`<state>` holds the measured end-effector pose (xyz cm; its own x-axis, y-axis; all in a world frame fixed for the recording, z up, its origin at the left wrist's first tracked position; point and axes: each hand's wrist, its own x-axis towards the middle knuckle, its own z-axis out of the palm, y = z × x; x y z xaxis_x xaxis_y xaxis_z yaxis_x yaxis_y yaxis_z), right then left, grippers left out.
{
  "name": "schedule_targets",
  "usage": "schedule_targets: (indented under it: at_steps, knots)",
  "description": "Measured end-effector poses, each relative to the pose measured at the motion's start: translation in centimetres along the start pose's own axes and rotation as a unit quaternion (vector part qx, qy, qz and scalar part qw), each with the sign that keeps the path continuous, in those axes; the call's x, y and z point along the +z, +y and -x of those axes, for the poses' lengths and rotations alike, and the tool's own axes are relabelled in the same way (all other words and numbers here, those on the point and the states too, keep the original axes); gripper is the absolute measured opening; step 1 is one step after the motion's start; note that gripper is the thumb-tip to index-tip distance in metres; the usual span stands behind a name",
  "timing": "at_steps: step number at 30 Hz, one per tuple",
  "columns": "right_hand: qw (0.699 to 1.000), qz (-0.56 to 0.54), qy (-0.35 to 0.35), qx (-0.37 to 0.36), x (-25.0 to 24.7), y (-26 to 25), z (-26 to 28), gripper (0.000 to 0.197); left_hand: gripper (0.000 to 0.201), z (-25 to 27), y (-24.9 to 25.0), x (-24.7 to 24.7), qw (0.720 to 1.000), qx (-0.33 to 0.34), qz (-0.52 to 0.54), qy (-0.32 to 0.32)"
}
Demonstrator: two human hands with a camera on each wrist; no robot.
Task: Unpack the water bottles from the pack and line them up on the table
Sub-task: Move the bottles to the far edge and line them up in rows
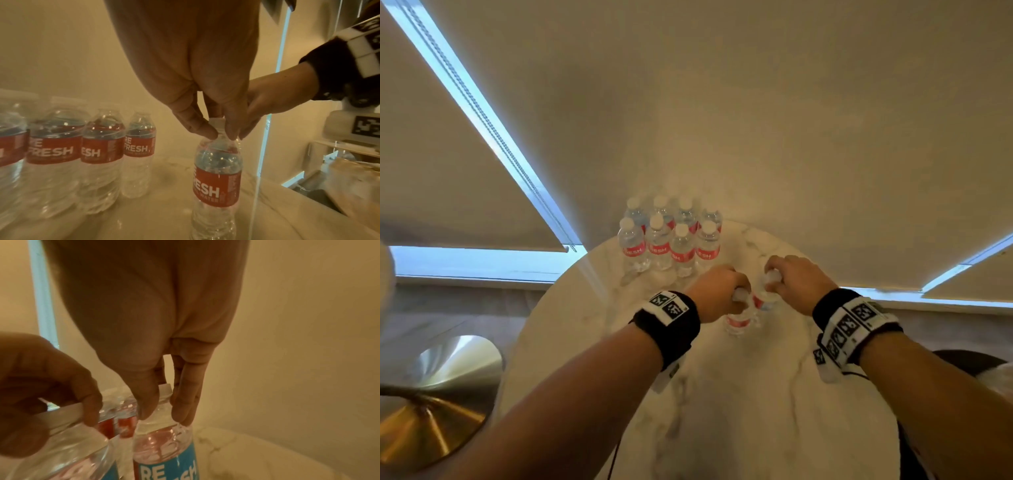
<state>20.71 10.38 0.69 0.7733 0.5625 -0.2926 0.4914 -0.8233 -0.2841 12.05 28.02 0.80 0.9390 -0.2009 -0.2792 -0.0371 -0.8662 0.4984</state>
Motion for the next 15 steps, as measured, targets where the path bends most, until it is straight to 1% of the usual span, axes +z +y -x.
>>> schedule_targets:
  at_steps: [4,7,11,15]
  knots:
    - [0.999,-0.012,0.021,0.022,-2.4,0.4,-7.5,0.027,0.042,-5.0,-1.4,-1.4,0.999,-0.002,0.014,0.036]
    - [1.0,-0.021,0.019,0.013,-3.7,0.1,-11.5,0.029,0.04,-7.6,-2.5,-2.0,0.998,0.003,0.014,0.057]
    - [0.999,-0.03,0.016,-0.017,-4.5,-0.5,-15.0,0.03,0.035,-10.1,-3.2,-2.7,0.996,0.002,0.008,0.089]
    - [0.998,-0.03,0.022,-0.042,-4.6,-1.1,-17.2,0.024,0.039,-11.7,-3.7,-3.4,0.993,-0.011,-0.014,0.119]
